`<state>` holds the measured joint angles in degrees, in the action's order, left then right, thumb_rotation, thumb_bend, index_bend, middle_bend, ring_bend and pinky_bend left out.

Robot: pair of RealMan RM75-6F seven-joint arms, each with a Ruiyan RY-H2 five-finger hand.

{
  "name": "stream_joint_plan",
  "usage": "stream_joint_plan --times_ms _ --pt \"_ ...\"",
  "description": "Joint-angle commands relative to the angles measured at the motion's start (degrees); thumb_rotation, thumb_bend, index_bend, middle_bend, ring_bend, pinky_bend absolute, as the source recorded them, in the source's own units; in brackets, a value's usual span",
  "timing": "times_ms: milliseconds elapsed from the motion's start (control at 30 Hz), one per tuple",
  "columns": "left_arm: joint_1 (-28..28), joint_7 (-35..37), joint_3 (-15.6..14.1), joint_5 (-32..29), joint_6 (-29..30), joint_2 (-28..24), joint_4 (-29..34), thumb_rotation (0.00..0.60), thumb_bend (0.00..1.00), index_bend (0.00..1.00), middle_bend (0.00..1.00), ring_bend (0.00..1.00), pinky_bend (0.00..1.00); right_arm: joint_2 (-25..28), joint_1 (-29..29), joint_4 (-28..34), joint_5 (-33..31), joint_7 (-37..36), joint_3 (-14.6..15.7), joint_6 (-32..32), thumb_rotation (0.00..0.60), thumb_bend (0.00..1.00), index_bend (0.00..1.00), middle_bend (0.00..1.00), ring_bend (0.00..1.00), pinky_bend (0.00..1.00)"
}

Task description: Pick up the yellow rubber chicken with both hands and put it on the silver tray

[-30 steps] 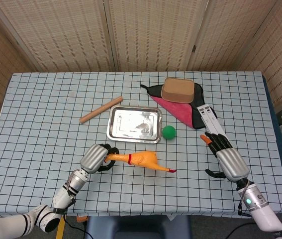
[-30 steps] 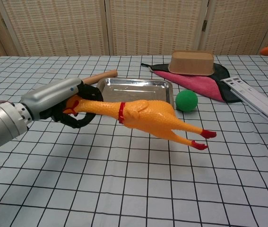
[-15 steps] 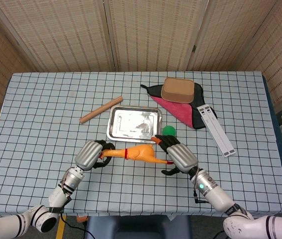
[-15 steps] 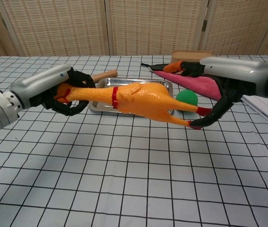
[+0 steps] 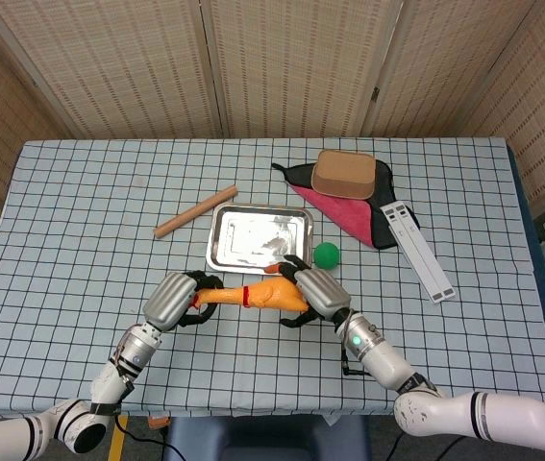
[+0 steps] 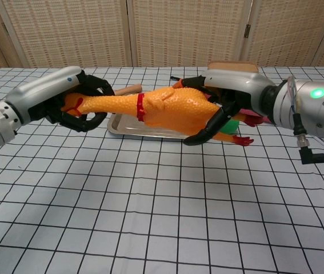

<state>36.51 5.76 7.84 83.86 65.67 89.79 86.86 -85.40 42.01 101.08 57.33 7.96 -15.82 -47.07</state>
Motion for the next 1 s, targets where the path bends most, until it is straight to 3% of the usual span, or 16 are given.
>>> stream_joint_plan --times_ms 33,100,167,433,567,600,633,667,733,767,833,867,1000 --pt "-0.02 -0.40 -0.20 0.22 0.13 -0.03 0.42 0.600 0.73 0.79 0.61 0.45 0.57 -1.20 -0.28 -0.66 2.67 -1.88 -0.36 -2.14 0.600 0.15 0.59 0.40 0.45 0.71" --pt "-0.08 -0.71 -0.35 0.23 0.11 -0.14 0.67 0.600 0.73 0.78 0.61 0.46 0.57 -1.76 -0.64 -0.97 4.88 -2.78 -0.16 -3.71 0.600 0.19 0.79 0.56 0.65 0.91" --pt "-0.20 -0.95 -0.38 0.11 0.21 -0.15 0.71 0.600 0.73 0.78 0.61 0.46 0.57 -2.05 -0.84 -1.40 6.84 -2.71 0.38 -5.04 0.600 0.27 0.92 0.67 0.77 1.00" --pt "-0.47 -1.64 -0.49 0.03 0.46 -0.57 -0.10 0.600 0.73 0.79 0.61 0.46 0.57 -0.03 -1.70 0.31 11.89 -5.03 2.27 -6.35 0.600 0.41 0.95 0.73 0.92 1.00" --pt "-0.55 -1.28 -0.62 0.11 0.40 -0.83 -0.07 0.600 0.73 0.78 0.61 0.46 0.57 -0.23 -2.12 0.68 12.82 -6.31 2.25 -7.82 0.600 0.41 0.95 0.75 0.92 1.00" --pt "-0.58 -1.23 -0.63 0.17 0.47 -0.87 -0.02 0.600 0.73 0.79 0.61 0.46 0.57 -0.11 -2.14 0.81 12.74 -6.69 2.41 -7.59 0.600 0.41 0.91 0.74 0.88 1.00" --pt "-0.60 -1.15 -0.64 0.24 0.52 -0.92 0.06 0.600 0.73 0.78 0.61 0.46 0.57 0.36 -2.06 1.18 12.60 -7.35 2.66 -6.78 0.600 0.38 0.80 0.69 0.77 0.96" --pt "-0.64 -1.04 -0.67 0.30 0.57 -1.02 0.20 0.600 0.73 0.78 0.61 0.46 0.57 1.14 -1.88 1.49 12.53 -8.29 2.93 -5.58 0.600 0.33 0.57 0.57 0.57 0.83" --pt "-0.70 -1.03 -0.70 0.37 0.62 -1.23 0.39 0.600 0.73 0.79 0.61 0.46 0.57 2.65 -1.20 1.62 11.84 -8.89 3.32 -3.11 0.600 0.25 0.22 0.31 0.28 0.55" --pt "-0.72 -1.10 -0.72 0.37 0.62 -1.33 0.45 0.600 0.73 0.79 0.61 0.46 0.57 3.24 -0.90 1.72 11.46 -9.01 3.37 -2.23 0.600 0.22 0.09 0.18 0.15 0.39" --pt "-0.78 -1.11 -0.72 0.26 0.60 -1.46 0.57 0.600 0.73 0.78 0.61 0.46 0.57 3.87 -0.54 1.85 11.12 -9.48 3.30 -1.40 0.600 0.15 0.00 0.02 0.01 0.15" --pt "-0.82 -1.05 -0.73 0.18 0.57 -1.51 0.64 0.600 0.73 0.78 0.61 0.46 0.57 4.04 -0.48 1.91 11.23 -10.01 3.28 -1.17 0.600 0.13 0.00 0.00 0.00 0.07" --pt "-0.84 -0.82 -0.68 -0.05 0.35 -1.72 0.84 0.600 0.73 0.78 0.61 0.46 0.57 5.12 -0.38 2.50 12.67 -13.48 3.36 0.07 0.600 0.07 0.00 0.00 0.00 0.00"
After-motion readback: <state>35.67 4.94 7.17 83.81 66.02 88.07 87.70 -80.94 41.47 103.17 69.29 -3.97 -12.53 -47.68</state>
